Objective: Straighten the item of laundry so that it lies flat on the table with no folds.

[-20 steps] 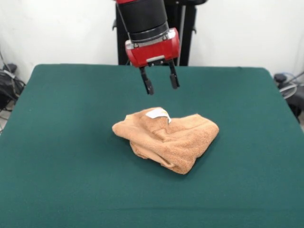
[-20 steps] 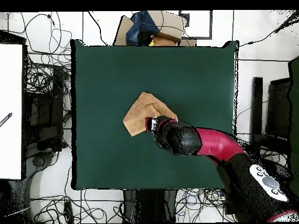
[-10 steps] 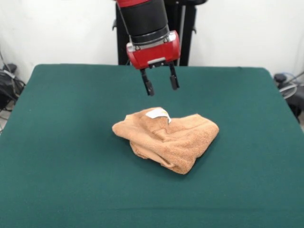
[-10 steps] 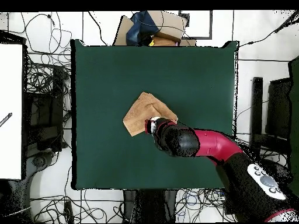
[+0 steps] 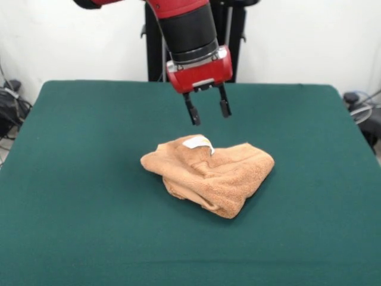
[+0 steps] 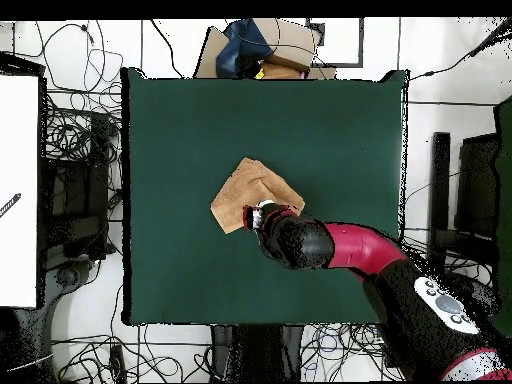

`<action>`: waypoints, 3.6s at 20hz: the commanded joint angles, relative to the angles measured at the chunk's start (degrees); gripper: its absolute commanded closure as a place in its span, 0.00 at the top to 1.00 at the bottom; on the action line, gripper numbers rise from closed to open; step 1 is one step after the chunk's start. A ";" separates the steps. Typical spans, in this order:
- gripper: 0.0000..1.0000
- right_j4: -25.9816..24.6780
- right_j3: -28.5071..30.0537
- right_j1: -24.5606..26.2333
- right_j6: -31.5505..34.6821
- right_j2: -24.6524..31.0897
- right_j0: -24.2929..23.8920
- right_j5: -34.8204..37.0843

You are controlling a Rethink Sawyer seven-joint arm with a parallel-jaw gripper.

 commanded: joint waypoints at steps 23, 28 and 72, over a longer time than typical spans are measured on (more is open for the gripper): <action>1.00 -2.65 5.26 -2.48 15.20 -16.39 2.11 -14.12; 1.00 -2.18 5.36 0.36 14.34 -19.22 2.36 -18.00; 1.00 -1.52 9.85 5.52 8.75 -18.80 -1.64 -23.79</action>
